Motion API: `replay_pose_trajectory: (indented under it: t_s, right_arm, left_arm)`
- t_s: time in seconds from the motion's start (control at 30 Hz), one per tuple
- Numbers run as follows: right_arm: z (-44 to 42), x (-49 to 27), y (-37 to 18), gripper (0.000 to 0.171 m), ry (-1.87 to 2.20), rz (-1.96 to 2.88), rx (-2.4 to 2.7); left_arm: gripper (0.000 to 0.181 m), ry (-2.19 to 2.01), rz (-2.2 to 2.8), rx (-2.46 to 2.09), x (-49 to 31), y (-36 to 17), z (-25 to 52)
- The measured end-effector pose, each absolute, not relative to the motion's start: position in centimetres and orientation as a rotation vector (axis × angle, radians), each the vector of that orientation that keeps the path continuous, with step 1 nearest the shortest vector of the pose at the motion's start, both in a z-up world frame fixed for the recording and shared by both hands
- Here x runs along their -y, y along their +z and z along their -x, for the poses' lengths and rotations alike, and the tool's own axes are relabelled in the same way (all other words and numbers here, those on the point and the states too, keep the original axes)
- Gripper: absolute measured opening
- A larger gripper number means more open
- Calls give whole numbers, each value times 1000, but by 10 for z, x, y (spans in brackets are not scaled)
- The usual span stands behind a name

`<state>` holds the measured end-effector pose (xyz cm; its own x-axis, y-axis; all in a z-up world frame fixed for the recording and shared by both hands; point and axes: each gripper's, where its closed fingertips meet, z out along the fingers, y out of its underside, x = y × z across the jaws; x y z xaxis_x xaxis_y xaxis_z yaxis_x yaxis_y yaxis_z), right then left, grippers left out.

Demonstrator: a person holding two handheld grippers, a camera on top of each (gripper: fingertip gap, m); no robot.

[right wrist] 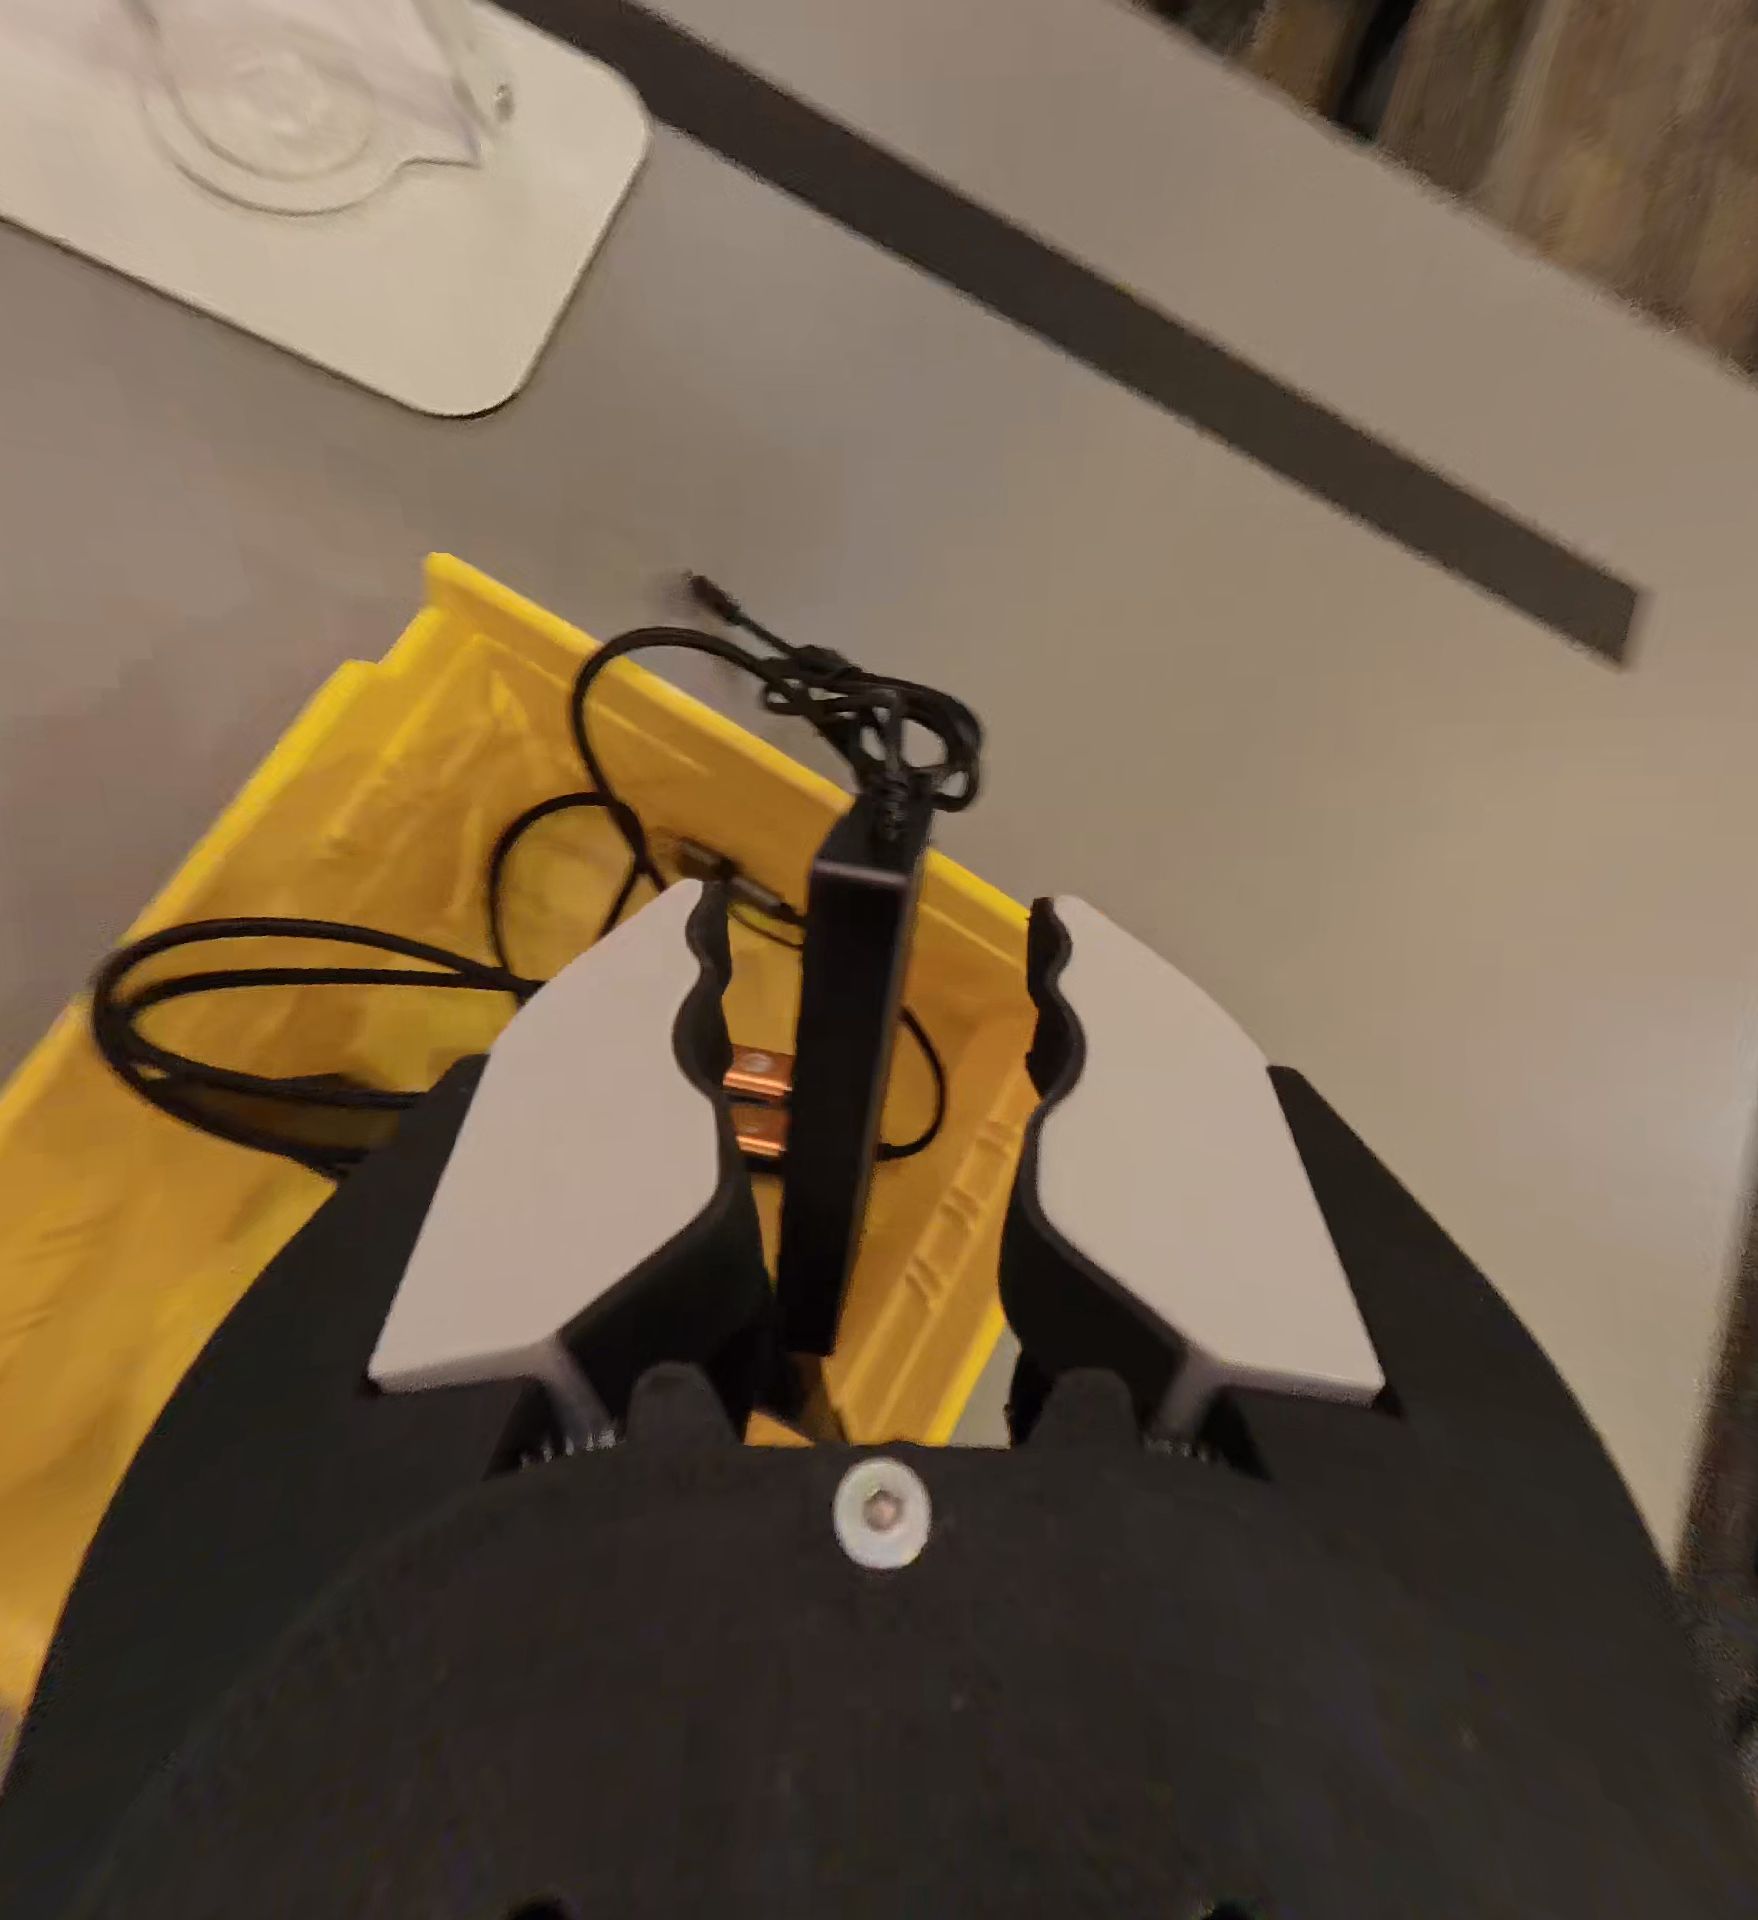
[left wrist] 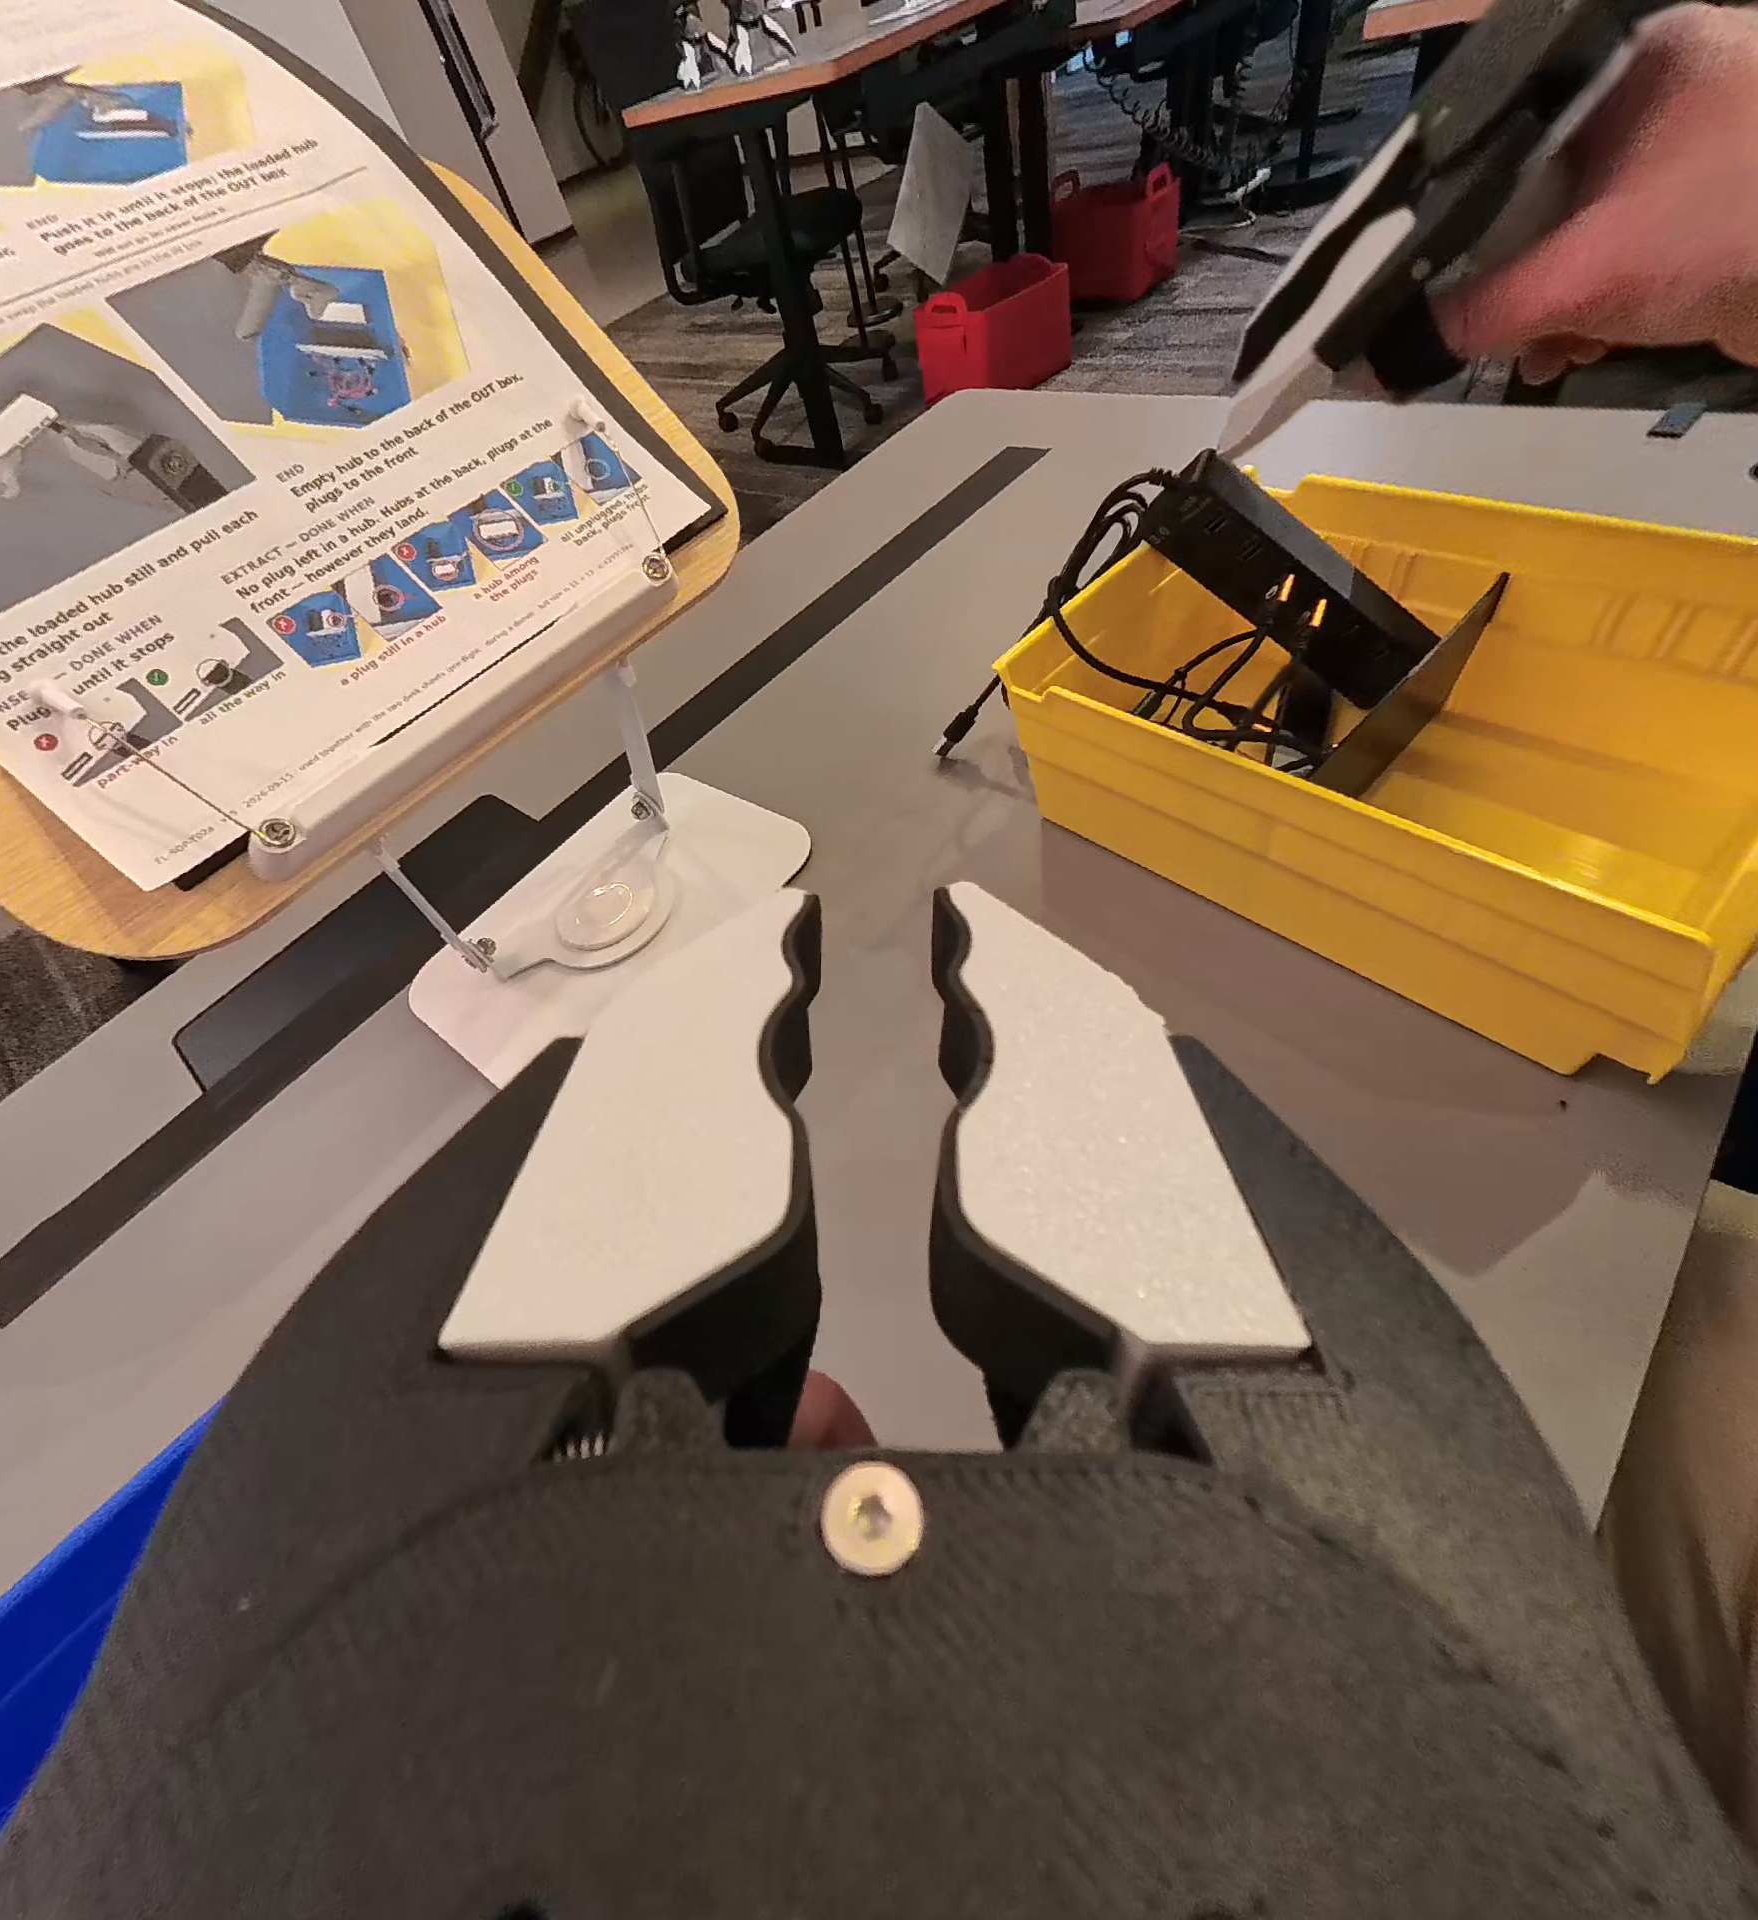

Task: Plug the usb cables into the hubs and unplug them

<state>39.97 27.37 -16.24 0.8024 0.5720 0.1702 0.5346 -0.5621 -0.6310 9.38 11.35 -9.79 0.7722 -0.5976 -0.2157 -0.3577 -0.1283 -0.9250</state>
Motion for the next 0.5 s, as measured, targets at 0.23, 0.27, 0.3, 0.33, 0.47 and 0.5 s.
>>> replay_pose_trajectory:
  t_s: [0.23, 0.27, 0.3, 0.33, 0.47, 0.5]
  right_arm:
    - [-393, -294, -218, 29, -13, 2513, 969]
    - [-389, -295, -213, 27, -15, 2465, 990]
    - [-384, -294, -205, 26, -27, 2393, 1018]
    - [-381, -292, -198, 26, -40, 2348, 1020]
    - [-374, -282, -171, 25, -89, 2149, 1055]
    - [-374, -278, -167, 26, -136, 2109, 1084]
  left_arm:
    - [20, -227, 1747, -772, -112, -103, -97]
    - [20, -220, 1748, -773, -113, -103, -95]
    - [20, -219, 1748, -770, -113, -103, -94]
    - [20, -226, 1750, -765, -114, -104, -93]
    - [20, -244, 1764, -752, -119, -109, -91]
    - [20, -243, 1767, -752, -119, -110, -91]
